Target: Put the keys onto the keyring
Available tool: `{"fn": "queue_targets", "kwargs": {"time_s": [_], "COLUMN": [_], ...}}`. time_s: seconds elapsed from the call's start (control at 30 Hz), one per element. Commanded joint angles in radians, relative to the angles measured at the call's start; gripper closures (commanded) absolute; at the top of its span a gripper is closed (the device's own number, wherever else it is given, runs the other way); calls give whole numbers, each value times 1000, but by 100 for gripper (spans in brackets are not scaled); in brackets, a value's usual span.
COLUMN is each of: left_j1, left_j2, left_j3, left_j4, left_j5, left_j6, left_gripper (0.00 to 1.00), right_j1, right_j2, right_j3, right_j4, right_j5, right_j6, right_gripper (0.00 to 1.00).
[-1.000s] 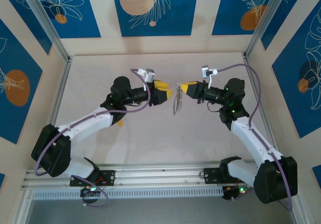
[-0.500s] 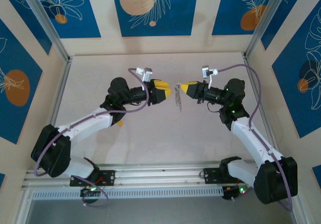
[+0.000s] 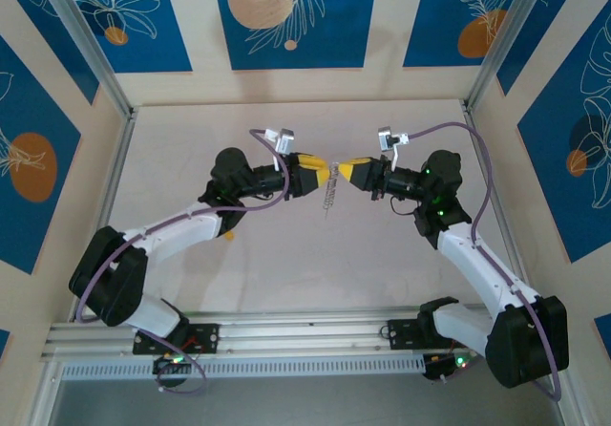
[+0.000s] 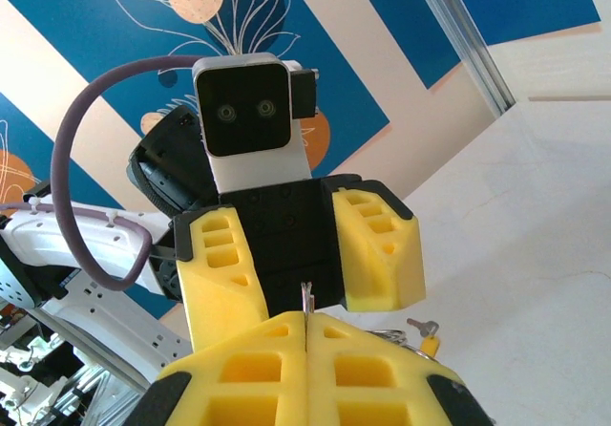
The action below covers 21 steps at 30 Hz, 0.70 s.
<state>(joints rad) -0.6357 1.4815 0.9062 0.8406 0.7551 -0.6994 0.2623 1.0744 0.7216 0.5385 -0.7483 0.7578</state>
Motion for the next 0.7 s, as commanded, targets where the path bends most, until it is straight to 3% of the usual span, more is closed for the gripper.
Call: {"fn": "queue_targets", "kwargs": {"time_s": [0.0,0.43,0.67], "left_j1": [6,6,6], "left_j2": [12,35,46], "left_j3": [33,36,39], "left_j4": [69,107,132], "left_j5": [23,33,41], "left_j6": [-15,-44,-61], "left_gripper": [53,63,76], "right_j1": [13,32,39], "right_j2": [7,19,27], "right_j3": [23,36,42], "right_j4": [26,25,21], "right_j5": [-2,9,12], "right_j6": [-12,-21,-26], "right_gripper": [100,100,100]}}
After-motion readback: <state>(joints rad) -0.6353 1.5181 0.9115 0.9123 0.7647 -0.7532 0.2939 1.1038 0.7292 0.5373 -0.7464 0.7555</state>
